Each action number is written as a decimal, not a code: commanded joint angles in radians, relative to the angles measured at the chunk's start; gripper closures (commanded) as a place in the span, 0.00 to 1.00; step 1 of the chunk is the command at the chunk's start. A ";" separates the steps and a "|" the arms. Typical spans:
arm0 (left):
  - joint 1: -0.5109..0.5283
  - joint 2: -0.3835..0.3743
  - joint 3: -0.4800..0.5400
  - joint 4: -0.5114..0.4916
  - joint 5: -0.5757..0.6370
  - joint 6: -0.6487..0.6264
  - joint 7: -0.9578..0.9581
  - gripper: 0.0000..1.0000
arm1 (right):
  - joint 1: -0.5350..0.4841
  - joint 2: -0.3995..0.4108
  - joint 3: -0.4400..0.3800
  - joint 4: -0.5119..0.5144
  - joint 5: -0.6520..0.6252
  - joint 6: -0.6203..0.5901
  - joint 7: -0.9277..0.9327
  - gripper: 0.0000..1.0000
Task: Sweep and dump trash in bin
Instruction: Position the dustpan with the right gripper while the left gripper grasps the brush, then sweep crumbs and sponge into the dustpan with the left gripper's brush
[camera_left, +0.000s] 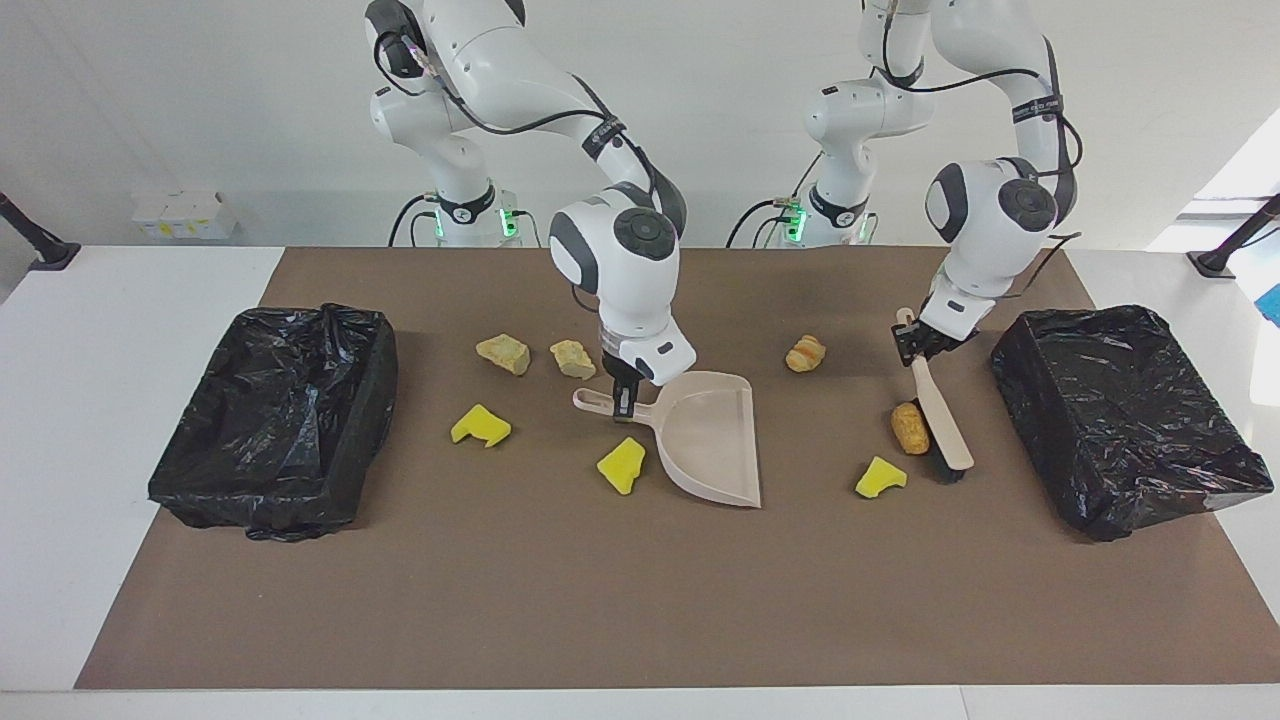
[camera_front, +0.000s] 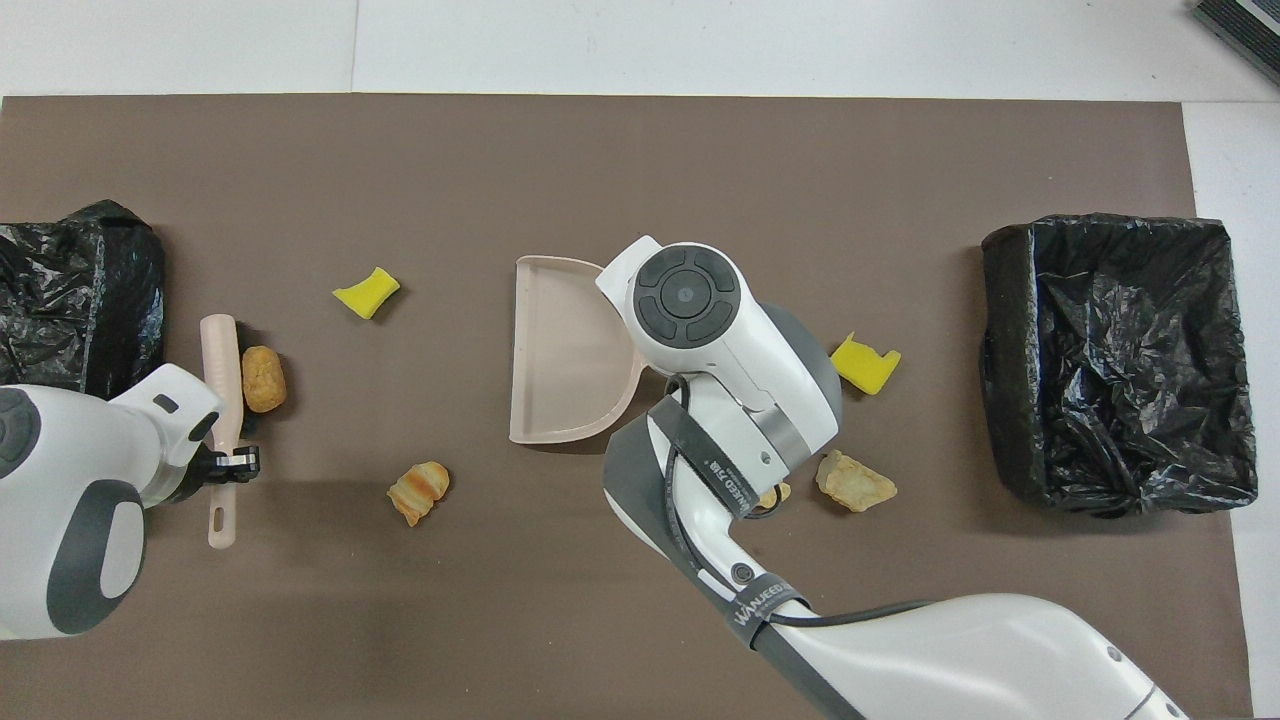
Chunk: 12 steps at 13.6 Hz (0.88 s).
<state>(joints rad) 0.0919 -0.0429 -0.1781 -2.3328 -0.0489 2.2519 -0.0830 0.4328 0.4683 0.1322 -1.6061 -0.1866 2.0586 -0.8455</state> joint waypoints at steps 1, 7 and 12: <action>-0.052 0.101 0.011 0.104 -0.055 0.018 0.014 1.00 | -0.012 0.029 0.010 0.043 -0.031 -0.023 -0.085 1.00; -0.026 0.150 0.020 0.187 -0.048 0.021 0.120 1.00 | -0.002 0.027 0.012 0.046 -0.108 -0.012 -0.159 1.00; -0.021 0.150 0.014 0.178 -0.049 0.017 0.144 1.00 | 0.003 0.024 0.012 0.049 -0.097 -0.090 -0.207 1.00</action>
<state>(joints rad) 0.0854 0.1032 -0.1591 -2.1622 -0.0847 2.2709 0.0459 0.4394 0.4821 0.1367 -1.5753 -0.2678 2.0223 -1.0165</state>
